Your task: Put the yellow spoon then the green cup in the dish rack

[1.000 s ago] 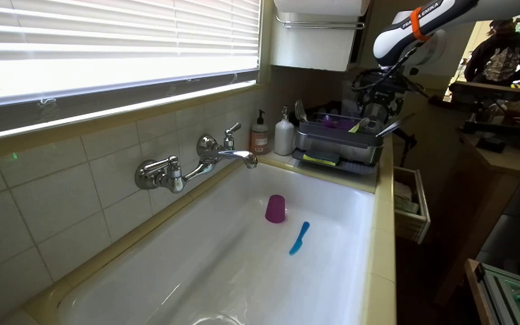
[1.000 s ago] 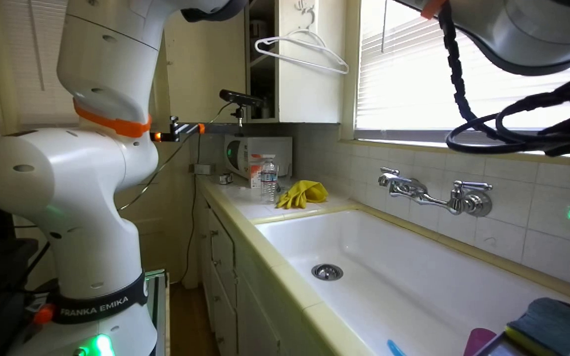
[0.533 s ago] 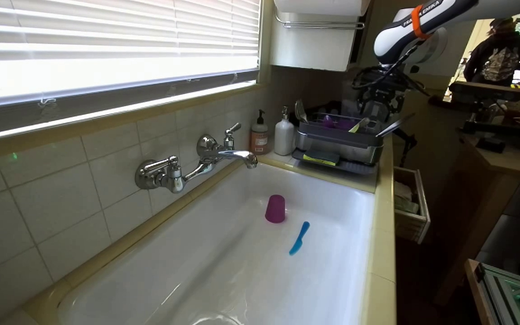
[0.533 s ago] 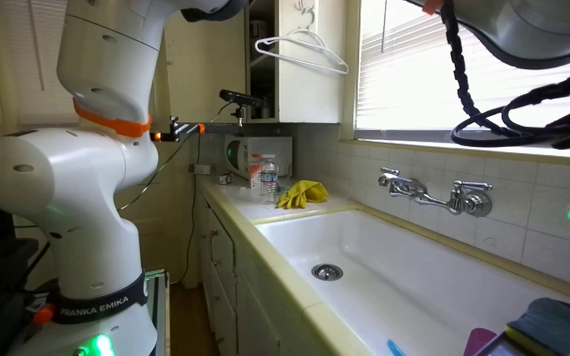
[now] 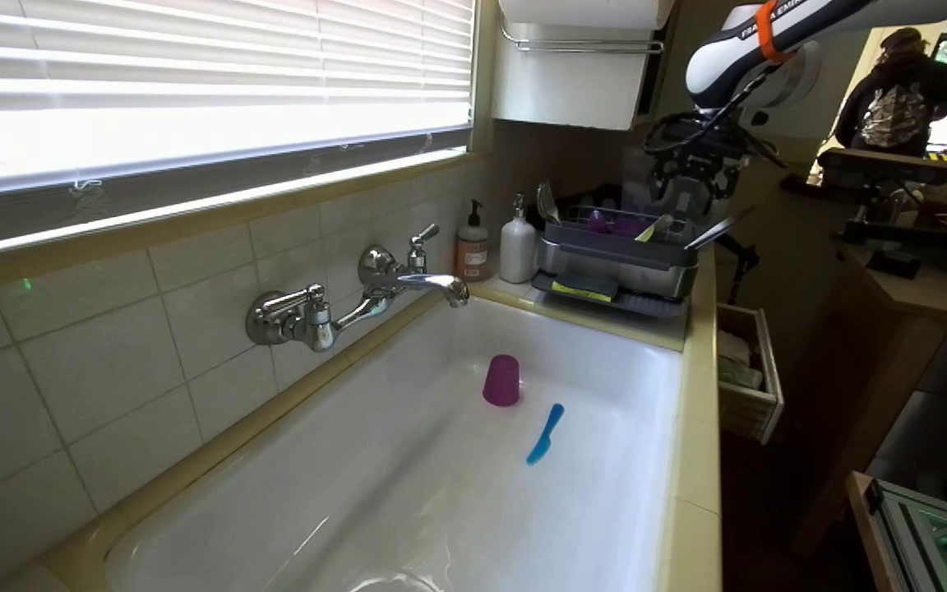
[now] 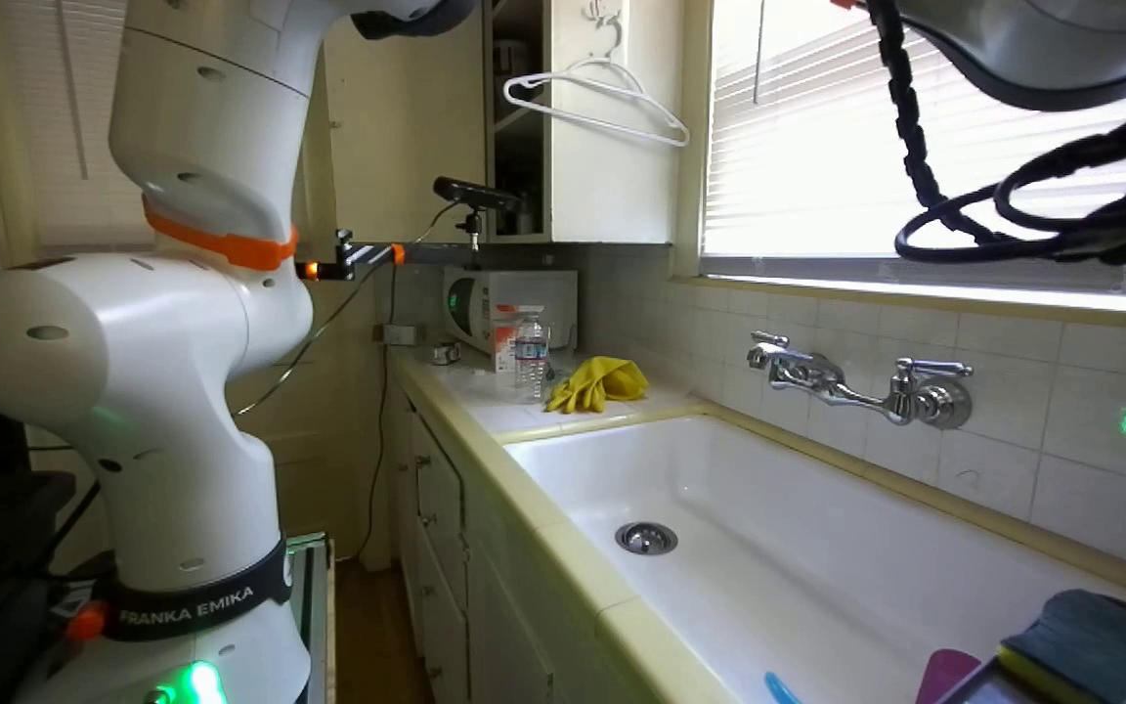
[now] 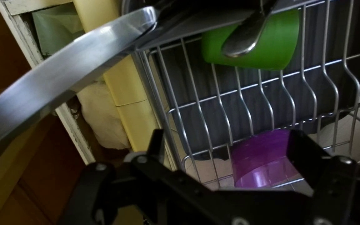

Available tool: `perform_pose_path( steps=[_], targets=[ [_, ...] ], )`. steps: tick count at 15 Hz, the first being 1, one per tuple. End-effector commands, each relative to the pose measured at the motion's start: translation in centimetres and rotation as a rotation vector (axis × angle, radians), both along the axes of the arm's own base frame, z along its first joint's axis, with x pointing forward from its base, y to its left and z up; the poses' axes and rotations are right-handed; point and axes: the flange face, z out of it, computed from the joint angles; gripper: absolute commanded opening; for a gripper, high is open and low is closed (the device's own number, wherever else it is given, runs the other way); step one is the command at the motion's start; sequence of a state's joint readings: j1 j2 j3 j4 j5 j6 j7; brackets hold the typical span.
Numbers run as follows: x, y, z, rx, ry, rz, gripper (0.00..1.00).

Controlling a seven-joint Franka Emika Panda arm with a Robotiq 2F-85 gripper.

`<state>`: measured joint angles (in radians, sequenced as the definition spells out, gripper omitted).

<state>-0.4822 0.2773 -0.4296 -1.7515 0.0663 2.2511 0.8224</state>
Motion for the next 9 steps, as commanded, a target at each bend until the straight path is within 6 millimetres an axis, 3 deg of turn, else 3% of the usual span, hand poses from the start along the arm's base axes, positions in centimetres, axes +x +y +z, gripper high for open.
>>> perform_pose_path(
  steps=[1,9],
  targets=[
    [-0.6,0.7,1.2,-0.002,-0.003,0.017,1.00],
    [-1.1,2.3,3.9,-0.029,-0.027,0.056,1.00]
  ],
)
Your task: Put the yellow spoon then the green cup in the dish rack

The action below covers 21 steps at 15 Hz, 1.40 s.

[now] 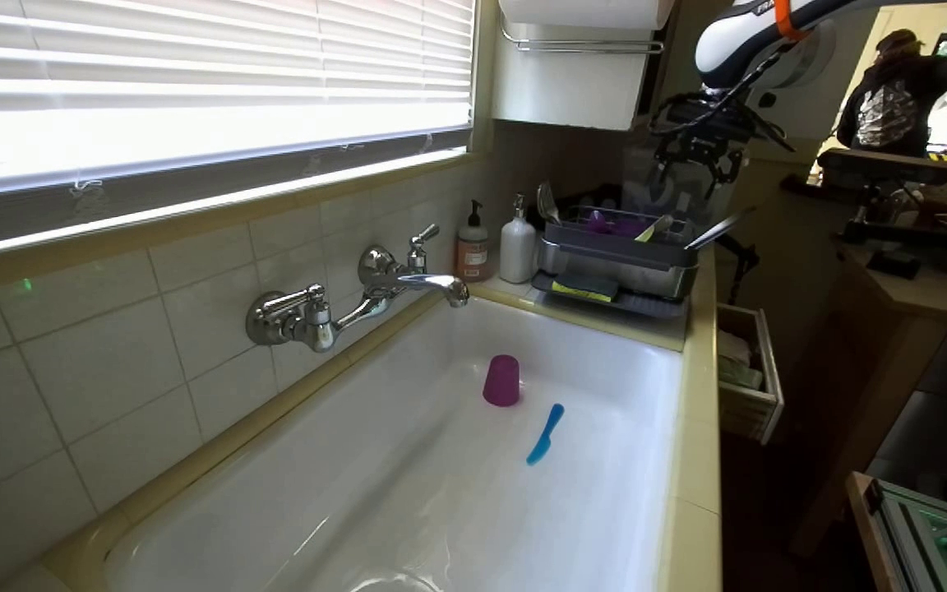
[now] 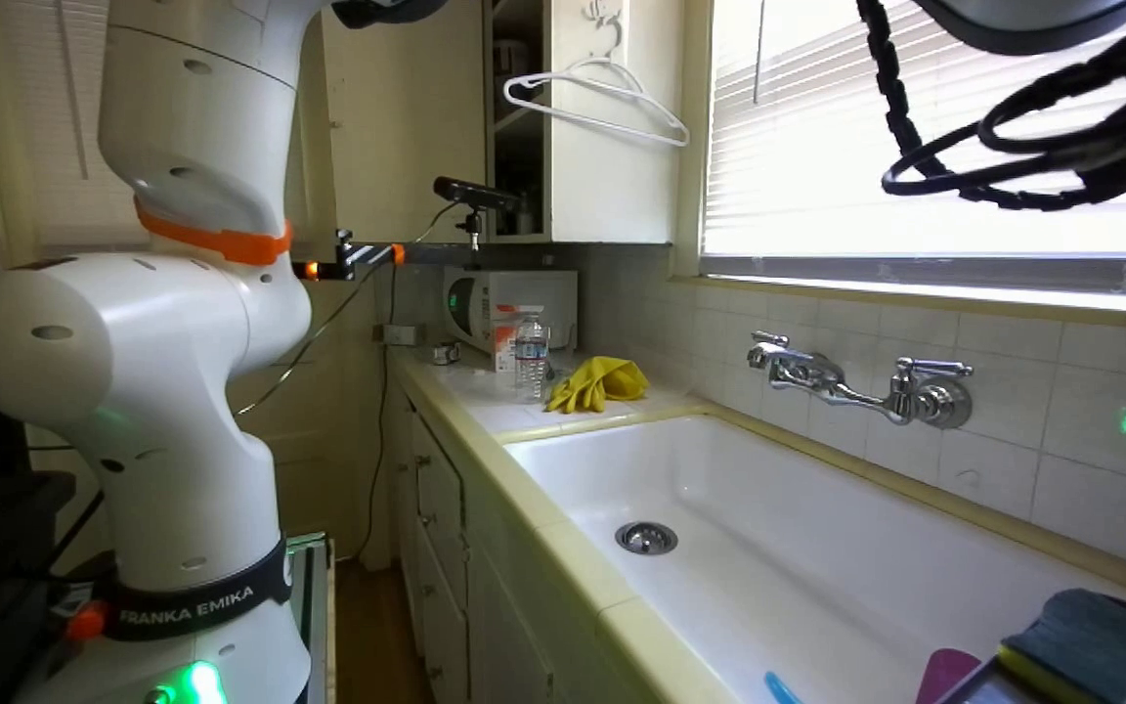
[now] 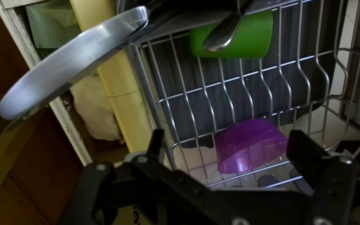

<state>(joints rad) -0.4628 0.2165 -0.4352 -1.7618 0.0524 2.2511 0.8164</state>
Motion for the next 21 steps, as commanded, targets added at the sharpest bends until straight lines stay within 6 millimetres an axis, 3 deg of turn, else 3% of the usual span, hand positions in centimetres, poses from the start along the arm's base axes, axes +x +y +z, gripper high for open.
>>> perform_pose_path(
  steps=[1,12,21],
  targets=[
    [-1.0,1.7,0.9,-0.005,0.010,0.046,1.00],
    [-1.5,7.3,2.7,-0.015,0.039,0.314,1.00],
    [-2.0,13.2,2.3,0.055,0.118,0.673,1.00]
  ],
)
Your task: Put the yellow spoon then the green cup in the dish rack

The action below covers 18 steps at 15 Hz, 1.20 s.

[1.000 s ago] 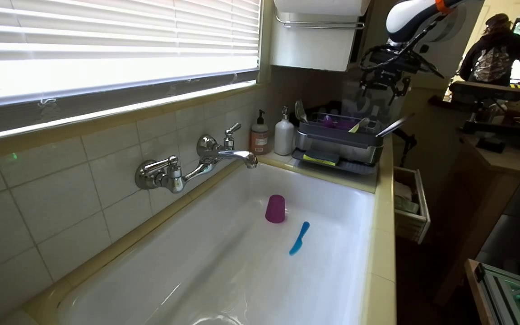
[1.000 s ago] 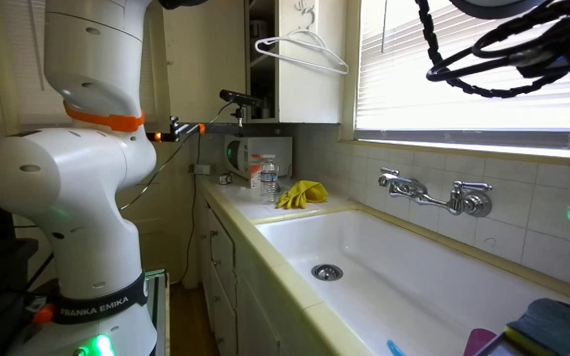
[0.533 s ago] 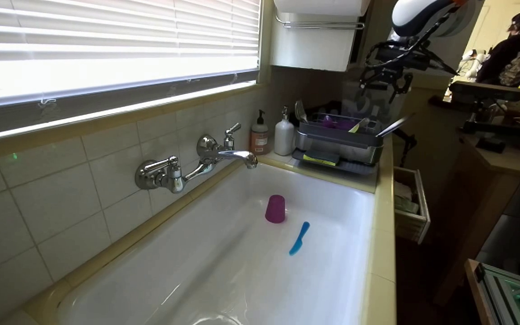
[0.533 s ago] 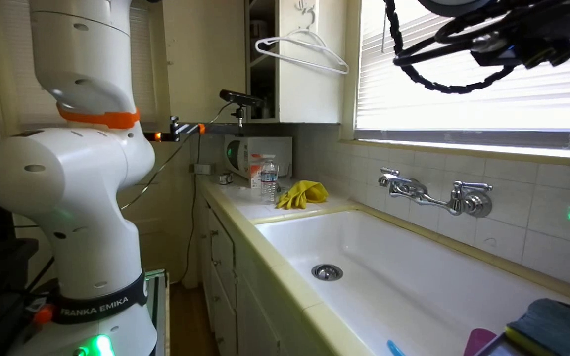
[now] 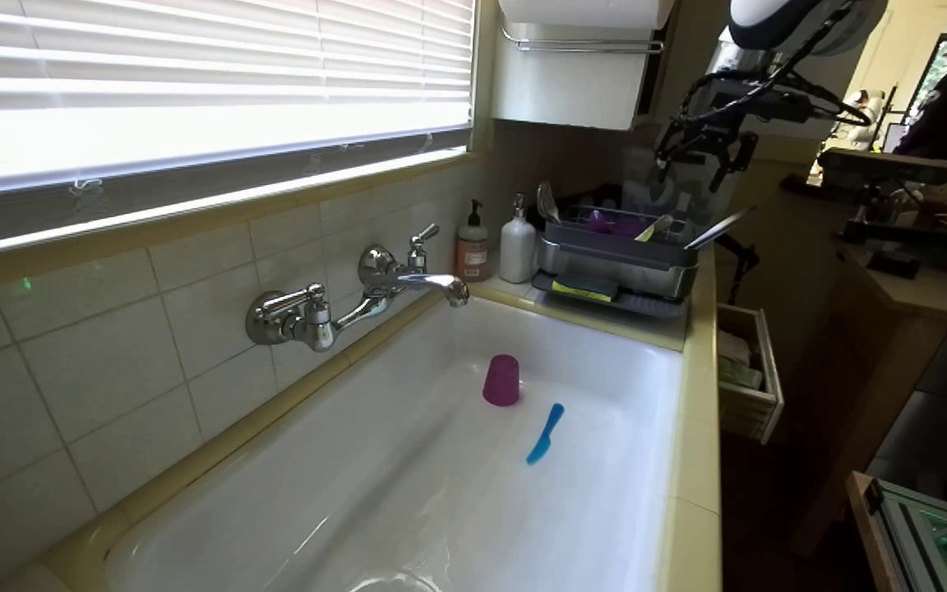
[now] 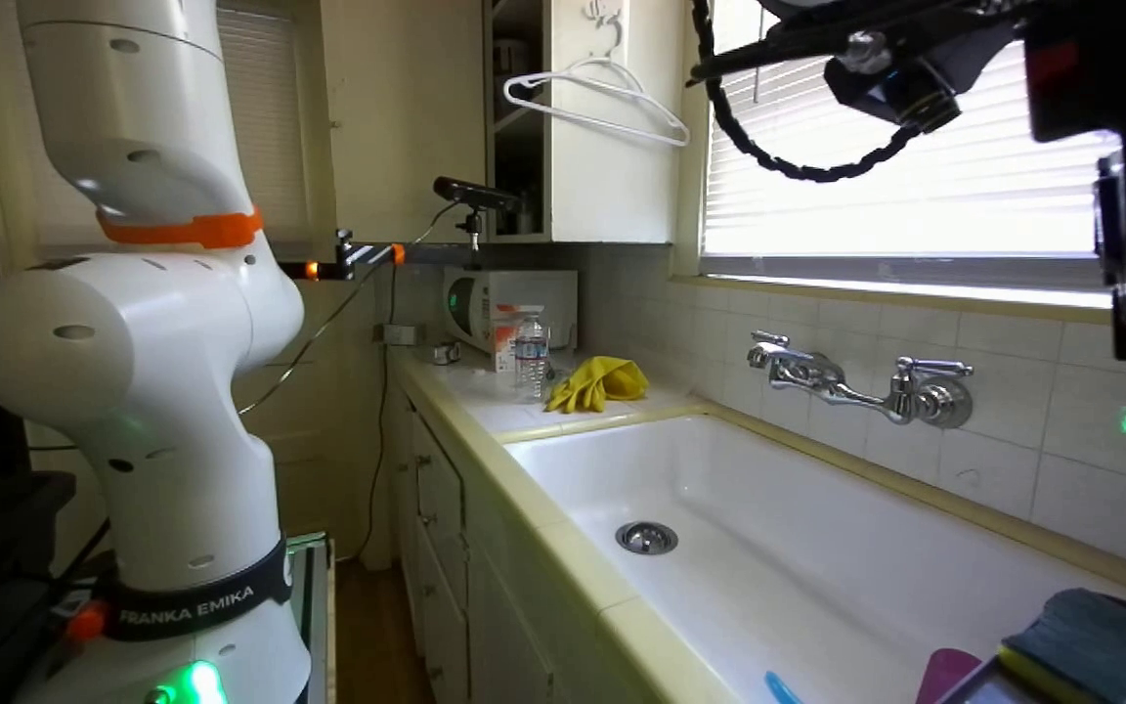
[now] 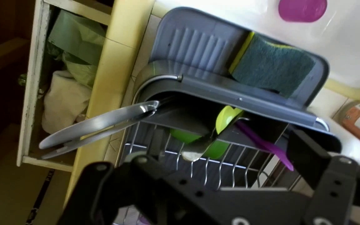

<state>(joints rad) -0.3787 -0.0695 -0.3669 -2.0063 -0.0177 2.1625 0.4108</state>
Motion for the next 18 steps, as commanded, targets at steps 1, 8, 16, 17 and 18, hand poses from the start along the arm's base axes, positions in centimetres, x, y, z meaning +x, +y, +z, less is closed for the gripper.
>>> perform_pose_path(
  steps=[1,8,16,17,18],
  targets=[
    [-0.9,2.9,-0.4,0.029,0.042,0.146,1.00],
    [-0.4,6.4,-2.1,0.051,0.114,0.349,1.00],
    [-0.2,8.8,-3.9,0.048,0.202,0.542,1.00],
    [-0.1,9.1,-4.1,0.044,0.207,0.556,1.00],
    [-0.1,9.3,-4.3,0.040,0.213,0.570,1.00]
  ],
)
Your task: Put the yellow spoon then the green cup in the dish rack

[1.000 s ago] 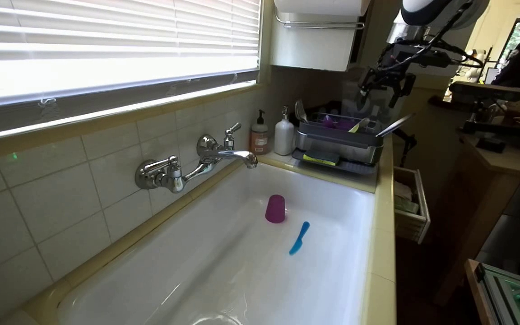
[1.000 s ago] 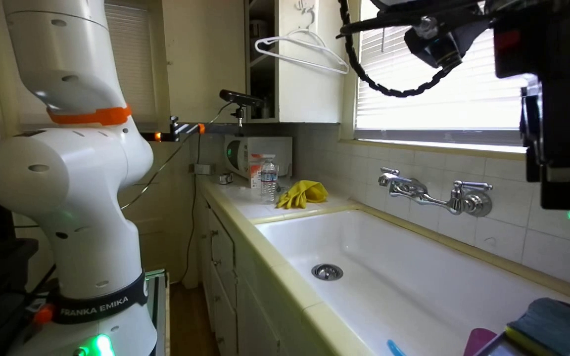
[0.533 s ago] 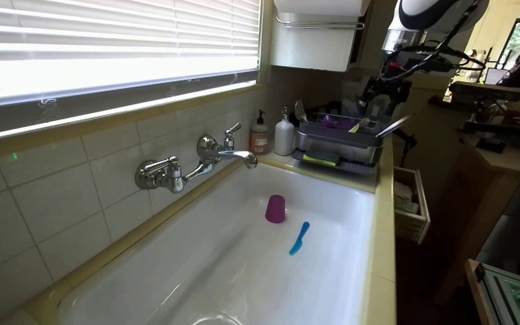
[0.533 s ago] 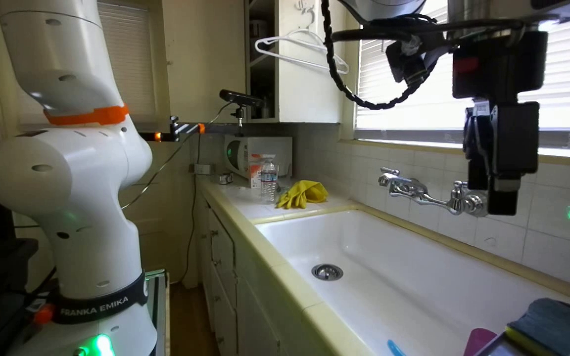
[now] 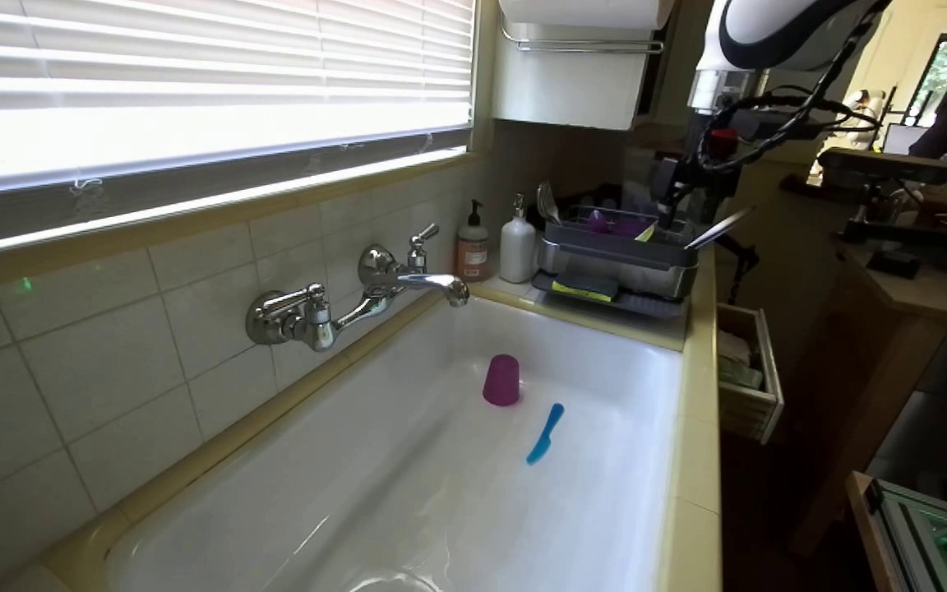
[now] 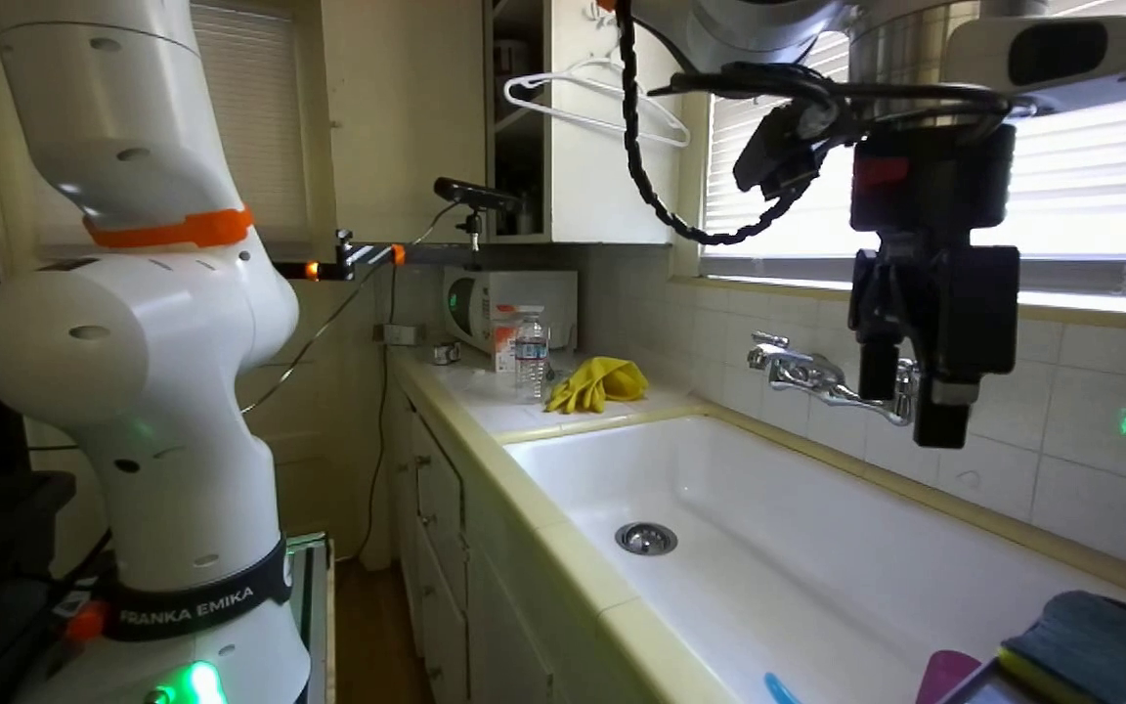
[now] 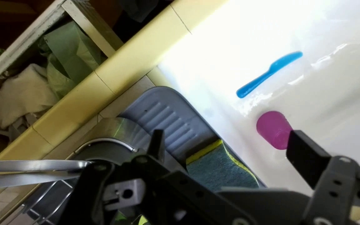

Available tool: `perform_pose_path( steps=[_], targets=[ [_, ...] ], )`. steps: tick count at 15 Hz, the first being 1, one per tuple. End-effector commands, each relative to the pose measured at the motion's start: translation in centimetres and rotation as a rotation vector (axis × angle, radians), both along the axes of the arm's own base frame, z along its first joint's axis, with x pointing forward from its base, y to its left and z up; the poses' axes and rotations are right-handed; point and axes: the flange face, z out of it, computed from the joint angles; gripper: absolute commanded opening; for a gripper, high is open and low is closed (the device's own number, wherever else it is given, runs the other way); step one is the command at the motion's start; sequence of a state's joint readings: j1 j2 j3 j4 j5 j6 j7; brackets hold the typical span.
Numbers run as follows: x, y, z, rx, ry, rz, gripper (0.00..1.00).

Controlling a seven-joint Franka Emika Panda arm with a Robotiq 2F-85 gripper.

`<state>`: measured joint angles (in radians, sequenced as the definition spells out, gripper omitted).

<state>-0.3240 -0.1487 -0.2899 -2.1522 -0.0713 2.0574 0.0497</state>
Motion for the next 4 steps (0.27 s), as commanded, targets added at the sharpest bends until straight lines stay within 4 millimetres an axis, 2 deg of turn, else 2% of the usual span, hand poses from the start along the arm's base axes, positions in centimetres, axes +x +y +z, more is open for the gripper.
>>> perform_pose_path(
  steps=[1,2,4],
  targets=[
    [-0.71,1.50,-0.34,-0.010,0.024,0.059,1.00],
    [0.10,0.52,-0.18,-0.004,0.011,0.028,1.00],
    [0.13,0.92,-0.33,-0.006,0.016,0.038,1.00]
  ],
)
